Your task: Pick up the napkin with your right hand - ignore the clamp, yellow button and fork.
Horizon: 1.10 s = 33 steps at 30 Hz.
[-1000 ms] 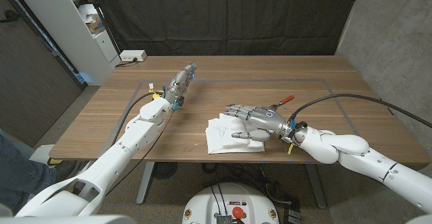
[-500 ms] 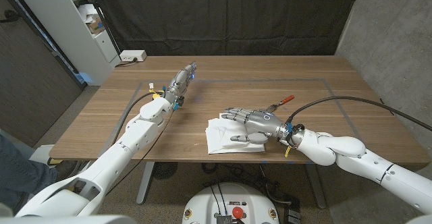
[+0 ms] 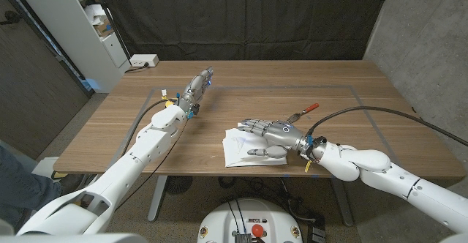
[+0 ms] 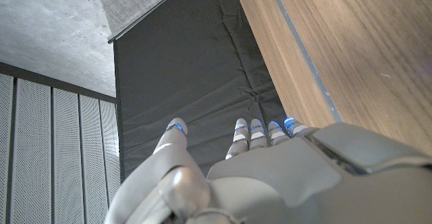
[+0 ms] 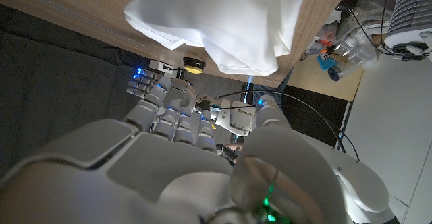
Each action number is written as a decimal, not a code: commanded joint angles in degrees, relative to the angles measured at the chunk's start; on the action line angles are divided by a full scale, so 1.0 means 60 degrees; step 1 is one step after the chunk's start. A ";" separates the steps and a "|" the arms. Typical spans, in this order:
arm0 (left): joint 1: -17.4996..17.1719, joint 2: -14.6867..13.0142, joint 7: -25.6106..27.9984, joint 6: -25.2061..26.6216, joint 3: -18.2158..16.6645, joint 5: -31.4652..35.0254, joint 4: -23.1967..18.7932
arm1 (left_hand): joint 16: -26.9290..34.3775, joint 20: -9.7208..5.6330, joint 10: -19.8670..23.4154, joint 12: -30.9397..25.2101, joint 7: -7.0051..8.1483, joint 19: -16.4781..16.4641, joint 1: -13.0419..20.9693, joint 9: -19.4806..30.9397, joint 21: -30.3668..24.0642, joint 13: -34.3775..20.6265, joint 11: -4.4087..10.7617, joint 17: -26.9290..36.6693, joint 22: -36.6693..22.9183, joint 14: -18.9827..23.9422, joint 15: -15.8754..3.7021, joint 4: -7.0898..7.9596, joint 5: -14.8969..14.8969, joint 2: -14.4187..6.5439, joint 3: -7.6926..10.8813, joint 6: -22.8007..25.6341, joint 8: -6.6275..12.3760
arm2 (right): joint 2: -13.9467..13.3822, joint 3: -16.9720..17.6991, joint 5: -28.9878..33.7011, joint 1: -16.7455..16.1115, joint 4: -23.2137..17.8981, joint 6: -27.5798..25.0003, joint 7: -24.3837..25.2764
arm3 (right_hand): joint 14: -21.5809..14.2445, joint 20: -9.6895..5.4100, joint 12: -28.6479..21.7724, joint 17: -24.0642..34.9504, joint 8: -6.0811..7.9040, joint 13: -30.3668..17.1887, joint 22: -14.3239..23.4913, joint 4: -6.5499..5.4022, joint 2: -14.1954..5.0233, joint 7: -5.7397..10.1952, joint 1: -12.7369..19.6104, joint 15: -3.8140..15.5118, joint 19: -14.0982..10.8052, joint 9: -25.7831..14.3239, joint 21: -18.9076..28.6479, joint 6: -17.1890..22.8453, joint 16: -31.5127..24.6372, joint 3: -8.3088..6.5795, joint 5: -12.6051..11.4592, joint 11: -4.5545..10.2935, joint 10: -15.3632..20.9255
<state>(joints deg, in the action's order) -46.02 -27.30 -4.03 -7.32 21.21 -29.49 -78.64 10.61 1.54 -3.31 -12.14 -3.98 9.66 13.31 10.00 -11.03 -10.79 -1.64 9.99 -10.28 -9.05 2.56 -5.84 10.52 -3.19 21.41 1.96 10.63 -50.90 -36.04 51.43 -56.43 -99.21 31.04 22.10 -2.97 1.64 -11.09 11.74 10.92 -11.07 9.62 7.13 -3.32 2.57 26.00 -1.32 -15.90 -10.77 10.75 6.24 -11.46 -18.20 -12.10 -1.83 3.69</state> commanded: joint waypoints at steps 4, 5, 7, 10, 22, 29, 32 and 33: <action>0.0008 0.0010 -0.0035 -0.0049 -0.0013 -0.0001 0.0023 | -0.0010 0.0056 -0.0035 0.0036 -0.0045 0.0613 -0.0007 0.0035 -0.0026 -0.0029 0.0012 0.0041 -0.0011 -0.0114 -0.0016 -0.0058 -0.0006 -0.0097 -0.0014 0.0046 0.0026 | 0.0098 -0.0389 0.0182 0.0227 0.0193 -0.0182 -0.0059 | -0.0062 -0.0020 -0.0046 -0.0012 0.0064 -0.0010 0.0018 0.0074 -0.0003 0.0033 0.0060 0.0052 0.0021 -0.0046 0.0009 0.0094 -0.0045 -0.0055 -0.0040 -0.0003 0.0055; 0.0016 0.0003 -0.0051 -0.0033 -0.0005 0.0001 0.0026 | -0.0010 0.0052 -0.0038 0.0037 -0.0042 0.0613 -0.0008 0.0035 -0.0026 -0.0029 0.0002 0.0041 -0.0011 -0.0116 -0.0016 -0.0058 -0.0006 -0.0098 -0.0015 0.0050 0.0027 | 0.0112 -0.0413 0.0211 0.0240 0.0216 -0.0196 -0.0036 | -0.0062 -0.0016 -0.0045 -0.0013 0.0062 -0.0010 0.0019 0.0078 -0.0001 0.0035 0.0066 0.0047 0.0022 -0.0046 0.0009 0.0089 -0.0044 -0.0056 -0.0040 0.0003 0.0052; 0.0006 0.0008 -0.0043 -0.0011 -0.0009 -0.0014 0.0020 | -0.0010 0.0055 -0.0047 0.0040 -0.0038 0.0613 -0.0008 0.0035 -0.0027 -0.0029 0.0016 0.0041 -0.0012 -0.0115 -0.0015 -0.0059 -0.0006 -0.0098 -0.0016 0.0055 0.0028 | 0.0132 -0.0464 0.0213 0.0265 0.0259 -0.0213 -0.0050 | -0.0061 -0.0016 -0.0044 -0.0012 0.0060 -0.0010 0.0019 0.0080 0.0000 0.0030 0.0069 0.0052 0.0022 -0.0046 0.0009 0.0083 -0.0045 -0.0057 -0.0040 0.0010 0.0050; -0.0018 0.0002 -0.0019 0.0006 -0.0011 -0.0009 0.0004 | -0.0011 0.0057 -0.0040 0.0038 -0.0035 0.0616 -0.0009 0.0035 -0.0027 -0.0029 0.0007 0.0041 -0.0012 -0.0119 -0.0020 -0.0060 -0.0006 -0.0099 -0.0017 0.0053 0.0026 | 0.0181 -0.0537 0.0432 0.0265 0.0327 -0.0354 0.0135 | -0.0058 -0.0016 -0.0040 -0.0010 0.0057 -0.0011 0.0019 0.0082 -0.0001 0.0030 0.0073 0.0045 0.0031 -0.0046 0.0007 0.0077 -0.0045 -0.0059 -0.0040 -0.0004 0.0040; -0.0158 -0.0035 0.0021 0.0046 -0.0031 -0.0038 -0.0113 | -0.0008 0.0110 -0.0045 0.0039 -0.0025 0.0629 -0.0014 0.0035 -0.0028 -0.0029 0.0023 0.0041 -0.0013 -0.0121 -0.0026 -0.0063 -0.0006 -0.0101 -0.0024 0.0052 0.0022 | 0.0301 -0.0974 0.0877 0.0395 0.0591 -0.0693 0.0466 | -0.0080 0.0001 -0.0046 0.0005 0.0055 -0.0013 0.0020 0.0074 -0.0006 0.0041 0.0061 0.0033 0.0027 -0.0047 0.0013 0.0070 -0.0063 -0.0054 -0.0036 -0.0016 0.0053; -0.0320 -0.0107 0.0118 0.0086 -0.0093 -0.0074 -0.0290 | -0.0008 0.0131 -0.0041 0.0038 -0.0017 0.0644 -0.0017 0.0035 -0.0026 -0.0029 0.0030 0.0041 -0.0014 -0.0123 -0.0028 -0.0065 -0.0006 -0.0103 -0.0027 0.0050 0.0020 | 0.0368 -0.1221 0.0932 0.0556 0.0745 -0.0704 0.0430 | -0.0084 0.0002 -0.0054 0.0010 0.0059 -0.0014 0.0021 0.0075 -0.0006 0.0055 0.0063 0.0029 0.0027 -0.0048 0.0014 0.0077 -0.0068 -0.0053 -0.0034 -0.0014 0.0071; -0.0376 -0.0144 0.0181 0.0089 -0.0123 -0.0066 -0.0365 | -0.0006 0.0139 -0.0039 0.0037 -0.0022 0.0650 -0.0018 0.0035 -0.0026 -0.0029 0.0034 0.0041 -0.0015 -0.0120 -0.0029 -0.0066 -0.0006 -0.0104 -0.0029 0.0052 0.0020 | 0.0412 -0.1334 0.0970 0.0653 0.0837 -0.0697 0.0368 | -0.0089 0.0001 -0.0052 0.0014 0.0063 -0.0015 0.0021 0.0071 -0.0011 0.0055 0.0058 0.0029 0.0025 -0.0048 0.0016 0.0087 -0.0072 -0.0051 -0.0033 -0.0007 0.0068; -0.0381 -0.0154 0.0165 0.0079 -0.0130 -0.0076 -0.0360 | -0.0006 0.0138 -0.0044 0.0039 -0.0019 0.0652 -0.0019 0.0035 -0.0026 -0.0029 0.0035 0.0041 -0.0015 -0.0120 -0.0028 -0.0067 -0.0006 -0.0104 -0.0030 0.0052 0.0020 | 0.0426 -0.1374 0.0981 0.0691 0.0877 -0.0682 0.0349 | -0.0093 -0.0002 -0.0052 0.0014 0.0063 -0.0015 0.0021 0.0072 -0.0008 0.0063 0.0059 0.0018 0.0026 -0.0048 0.0015 0.0087 -0.0074 -0.0050 -0.0032 -0.0009 0.0068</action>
<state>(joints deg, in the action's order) -47.27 -27.67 -3.71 -7.07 20.89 -29.74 -79.65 10.61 1.85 -3.31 -12.14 -3.98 9.96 13.08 10.00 -11.03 -10.79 -1.64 9.99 -10.26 -9.31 2.30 -6.02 10.52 -3.42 21.23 1.95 10.63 -49.03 -42.08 56.31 -53.78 -95.50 27.27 24.47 -3.09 1.64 -11.08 11.75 10.92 -11.06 9.62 7.35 -3.32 2.56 26.00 -1.21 -15.90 -10.77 10.75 6.24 -11.70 -18.44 -12.10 -1.85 3.68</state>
